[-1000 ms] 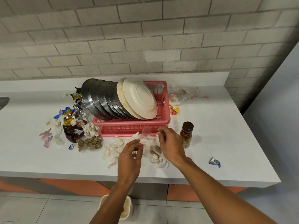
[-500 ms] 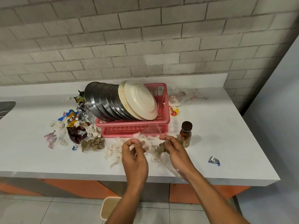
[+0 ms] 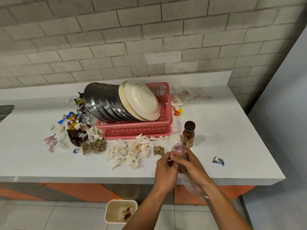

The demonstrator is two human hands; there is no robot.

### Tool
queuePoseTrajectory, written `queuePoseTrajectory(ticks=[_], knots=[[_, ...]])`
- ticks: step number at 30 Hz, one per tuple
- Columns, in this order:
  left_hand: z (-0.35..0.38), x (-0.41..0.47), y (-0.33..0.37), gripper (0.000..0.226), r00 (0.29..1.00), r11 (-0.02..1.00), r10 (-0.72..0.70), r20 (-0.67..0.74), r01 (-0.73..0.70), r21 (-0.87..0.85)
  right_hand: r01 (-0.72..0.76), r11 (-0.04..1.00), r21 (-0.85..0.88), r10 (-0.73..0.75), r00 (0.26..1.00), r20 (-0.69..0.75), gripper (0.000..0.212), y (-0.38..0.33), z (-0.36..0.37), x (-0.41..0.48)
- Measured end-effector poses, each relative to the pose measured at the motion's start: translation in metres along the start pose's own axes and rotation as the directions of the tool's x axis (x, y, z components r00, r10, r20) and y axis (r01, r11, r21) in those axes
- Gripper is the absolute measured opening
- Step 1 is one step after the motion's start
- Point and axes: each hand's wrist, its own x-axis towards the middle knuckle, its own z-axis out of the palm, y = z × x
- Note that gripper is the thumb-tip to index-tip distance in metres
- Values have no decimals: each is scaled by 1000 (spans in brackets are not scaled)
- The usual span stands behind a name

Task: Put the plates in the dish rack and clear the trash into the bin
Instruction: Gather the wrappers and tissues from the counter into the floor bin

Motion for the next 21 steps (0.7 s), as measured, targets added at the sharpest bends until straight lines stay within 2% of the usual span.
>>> queuePoseTrajectory(ticks=[2, 4, 5, 7, 10, 15, 18, 21], knots=[[-4, -1, -1, 26, 997, 1000, 15, 77, -16, 10, 0, 1000, 31, 1, 999, -46, 31, -1, -8, 0], [-8, -1, -7, 33, 996, 1000, -4, 92, 4, -7, 6, 1000, 29, -2, 991, -137, 26, -3, -14, 1], [-13, 1, -11, 36, 998, 1000, -8, 64, 7, 6, 10, 1000, 15, -7, 983, -184, 24, -4, -17, 2], [-28, 12, -19, 41, 999, 982, 31, -43, -23, 185, 6, 1000, -18, -10, 968, -251, 21, -5, -24, 5], [-53, 37, -25, 61, 998, 845, 47, -50, -13, 534, 18, 999, -38, -28, 959, -282, 20, -5, -30, 8], [-58, 70, -29, 94, 985, 553, -141, 99, -4, 833, -4, 999, -40, -8, 956, -294, 14, 2, -30, 9], [-52, 80, -37, 93, 970, 406, -221, 102, -4, 914, -46, 999, -19, 38, 942, -333, 16, 9, -29, 10], [-46, 85, -45, 78, 972, 335, -217, 94, -17, 942, -77, 997, 17, 77, 929, -363, 17, 15, -31, 11]])
